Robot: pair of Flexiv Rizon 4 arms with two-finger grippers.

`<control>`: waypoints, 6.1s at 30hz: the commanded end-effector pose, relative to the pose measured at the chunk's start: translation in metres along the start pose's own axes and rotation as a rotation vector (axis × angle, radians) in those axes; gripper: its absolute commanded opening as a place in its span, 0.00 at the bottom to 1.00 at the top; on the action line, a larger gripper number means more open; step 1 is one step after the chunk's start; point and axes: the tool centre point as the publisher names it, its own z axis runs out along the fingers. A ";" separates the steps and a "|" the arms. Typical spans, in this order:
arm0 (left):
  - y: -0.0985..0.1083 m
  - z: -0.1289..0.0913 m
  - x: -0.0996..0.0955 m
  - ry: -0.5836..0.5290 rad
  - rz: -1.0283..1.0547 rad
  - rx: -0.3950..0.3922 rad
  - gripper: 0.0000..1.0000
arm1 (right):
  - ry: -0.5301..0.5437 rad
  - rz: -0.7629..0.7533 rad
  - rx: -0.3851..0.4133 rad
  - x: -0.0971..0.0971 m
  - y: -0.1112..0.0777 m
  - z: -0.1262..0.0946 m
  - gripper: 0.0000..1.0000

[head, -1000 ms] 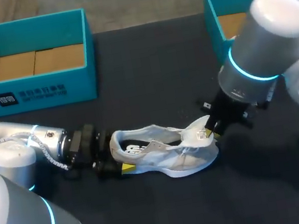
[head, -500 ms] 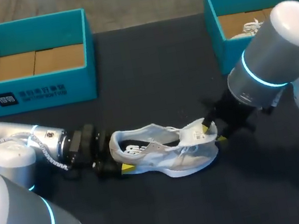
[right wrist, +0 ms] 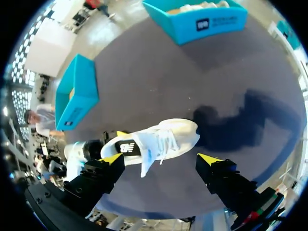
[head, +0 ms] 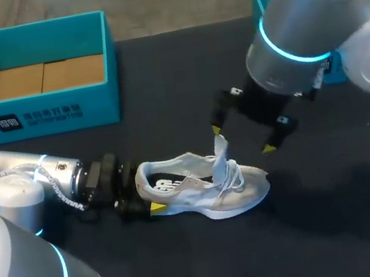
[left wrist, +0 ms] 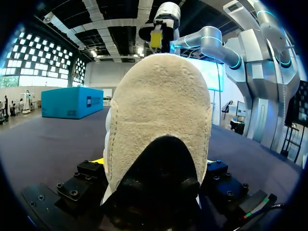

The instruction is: Take the shoe out of the shoebox, open the shoe tongue, remove and reinsert the insole, then place the shoe into the shoebox

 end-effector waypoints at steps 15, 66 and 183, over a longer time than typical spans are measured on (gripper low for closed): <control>0.001 0.000 0.000 -0.001 0.000 0.000 0.00 | -0.527 -0.352 -0.058 0.090 -0.011 -0.006 0.00; 0.001 0.000 0.000 -0.001 0.000 0.000 0.00 | -0.317 -1.429 -0.008 0.096 -0.018 0.031 0.00; 0.001 0.000 0.000 -0.001 0.000 0.000 0.00 | -0.316 -1.784 0.109 0.027 -0.003 0.182 0.00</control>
